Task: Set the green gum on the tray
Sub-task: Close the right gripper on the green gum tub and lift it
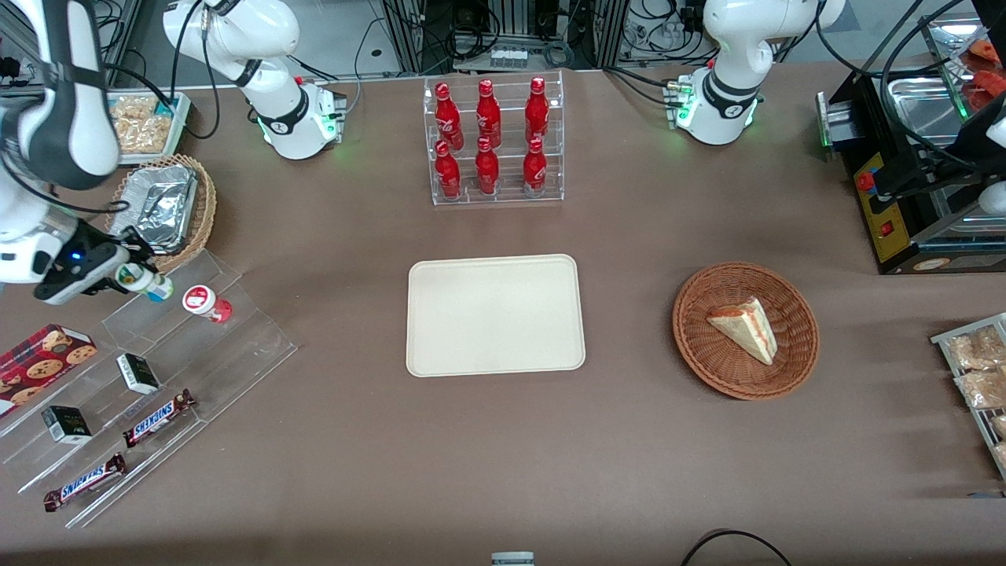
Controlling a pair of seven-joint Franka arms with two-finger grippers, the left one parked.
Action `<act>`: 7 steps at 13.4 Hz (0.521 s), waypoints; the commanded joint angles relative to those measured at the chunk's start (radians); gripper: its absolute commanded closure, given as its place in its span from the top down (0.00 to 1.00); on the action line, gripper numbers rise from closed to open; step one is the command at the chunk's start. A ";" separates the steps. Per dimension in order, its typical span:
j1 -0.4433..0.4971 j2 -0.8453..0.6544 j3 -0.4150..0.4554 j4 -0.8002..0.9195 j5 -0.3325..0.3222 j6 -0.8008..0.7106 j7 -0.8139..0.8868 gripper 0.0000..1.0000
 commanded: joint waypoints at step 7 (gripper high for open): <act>0.369 0.043 0.001 0.309 0.003 -0.384 0.542 0.00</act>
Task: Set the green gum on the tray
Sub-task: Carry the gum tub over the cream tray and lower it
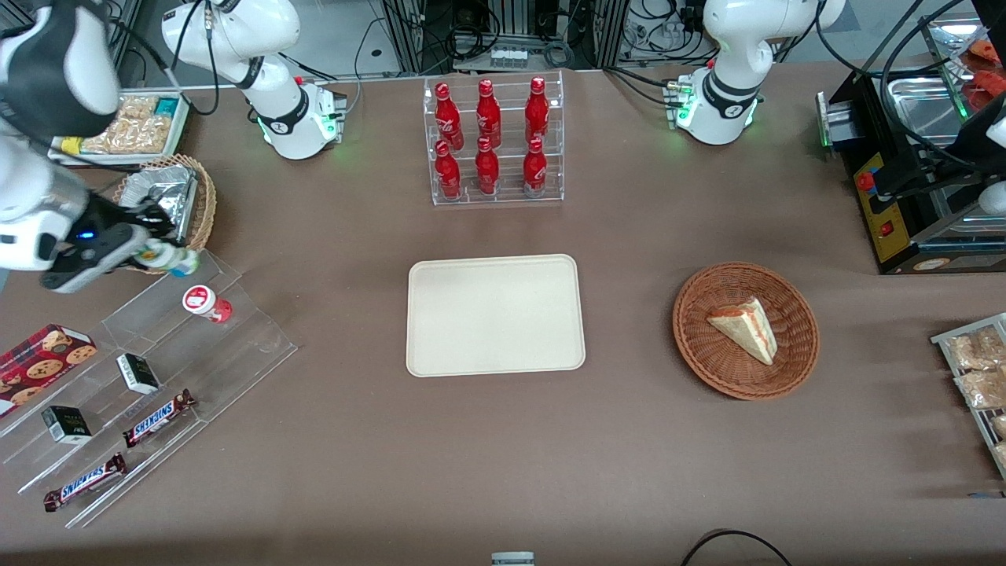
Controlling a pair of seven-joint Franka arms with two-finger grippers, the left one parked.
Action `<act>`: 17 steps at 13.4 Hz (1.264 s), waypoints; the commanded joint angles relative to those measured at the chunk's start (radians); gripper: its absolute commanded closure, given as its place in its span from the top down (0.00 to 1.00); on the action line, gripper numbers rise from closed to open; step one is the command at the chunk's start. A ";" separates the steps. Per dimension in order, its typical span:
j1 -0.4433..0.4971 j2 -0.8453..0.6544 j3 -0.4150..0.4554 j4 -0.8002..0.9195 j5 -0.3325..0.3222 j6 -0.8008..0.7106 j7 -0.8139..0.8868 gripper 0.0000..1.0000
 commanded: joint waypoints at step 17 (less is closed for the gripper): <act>0.604 0.695 0.065 0.309 0.171 0.543 1.230 0.00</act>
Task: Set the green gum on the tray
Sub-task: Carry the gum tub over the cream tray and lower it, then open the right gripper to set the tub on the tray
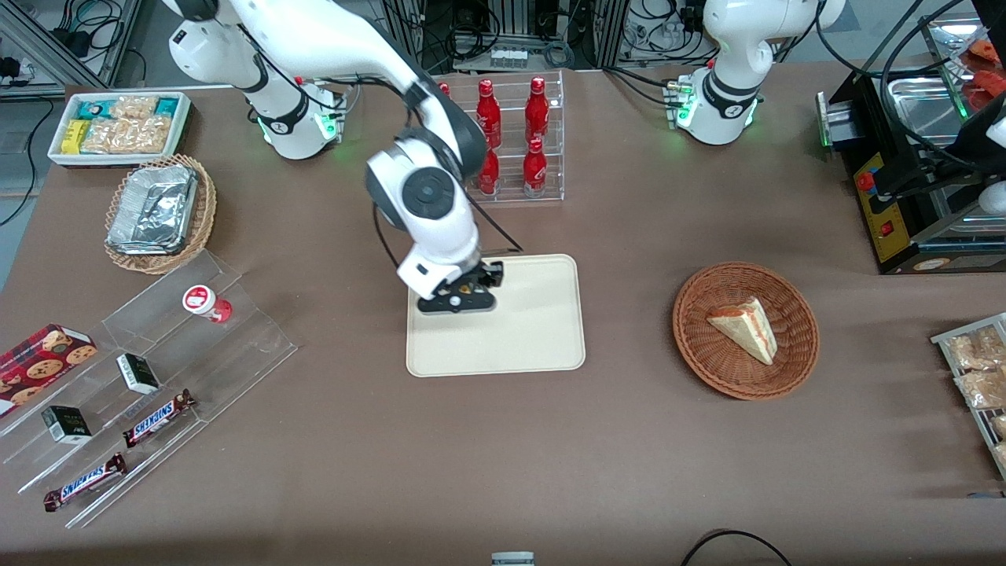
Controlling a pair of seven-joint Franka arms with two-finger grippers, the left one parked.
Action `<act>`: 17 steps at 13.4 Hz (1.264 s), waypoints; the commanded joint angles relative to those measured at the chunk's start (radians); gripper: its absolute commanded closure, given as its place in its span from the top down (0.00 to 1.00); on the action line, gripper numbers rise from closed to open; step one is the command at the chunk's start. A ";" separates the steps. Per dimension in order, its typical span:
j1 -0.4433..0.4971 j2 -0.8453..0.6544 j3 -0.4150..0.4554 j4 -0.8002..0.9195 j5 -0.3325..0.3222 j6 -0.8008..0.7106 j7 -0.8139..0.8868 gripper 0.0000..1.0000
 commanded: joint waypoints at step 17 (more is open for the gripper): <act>0.018 0.133 0.014 0.031 0.024 0.139 0.026 0.99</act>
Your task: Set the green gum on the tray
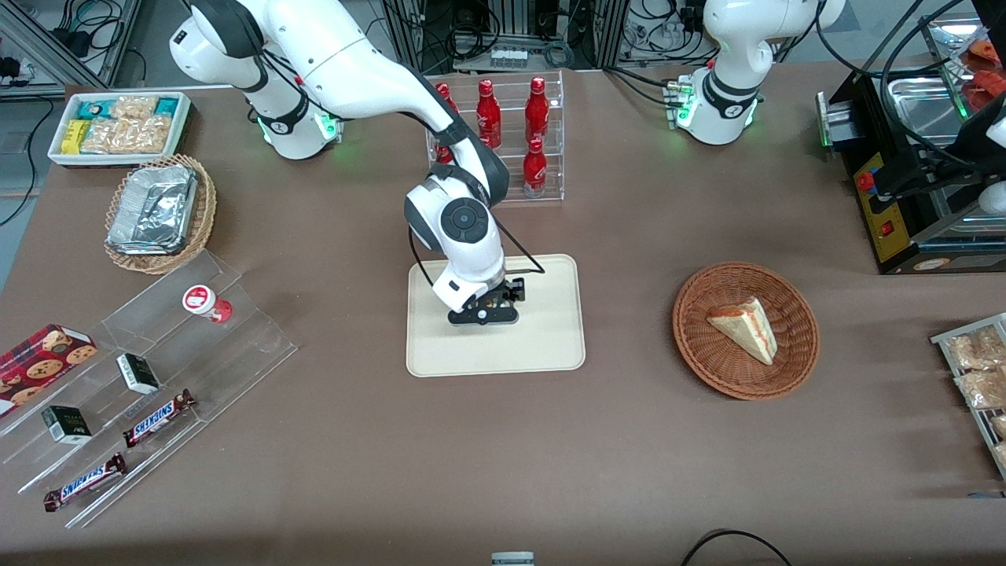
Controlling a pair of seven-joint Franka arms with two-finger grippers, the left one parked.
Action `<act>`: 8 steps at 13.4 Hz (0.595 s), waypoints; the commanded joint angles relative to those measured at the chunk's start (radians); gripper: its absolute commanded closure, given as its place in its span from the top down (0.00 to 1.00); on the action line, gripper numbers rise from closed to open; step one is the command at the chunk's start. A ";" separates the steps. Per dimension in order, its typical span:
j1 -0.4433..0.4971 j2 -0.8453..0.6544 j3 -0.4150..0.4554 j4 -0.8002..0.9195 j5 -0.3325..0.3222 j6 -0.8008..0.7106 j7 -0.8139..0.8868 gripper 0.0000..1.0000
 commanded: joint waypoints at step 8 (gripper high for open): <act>-0.124 -0.367 -0.007 -0.123 0.024 -0.241 -0.039 0.99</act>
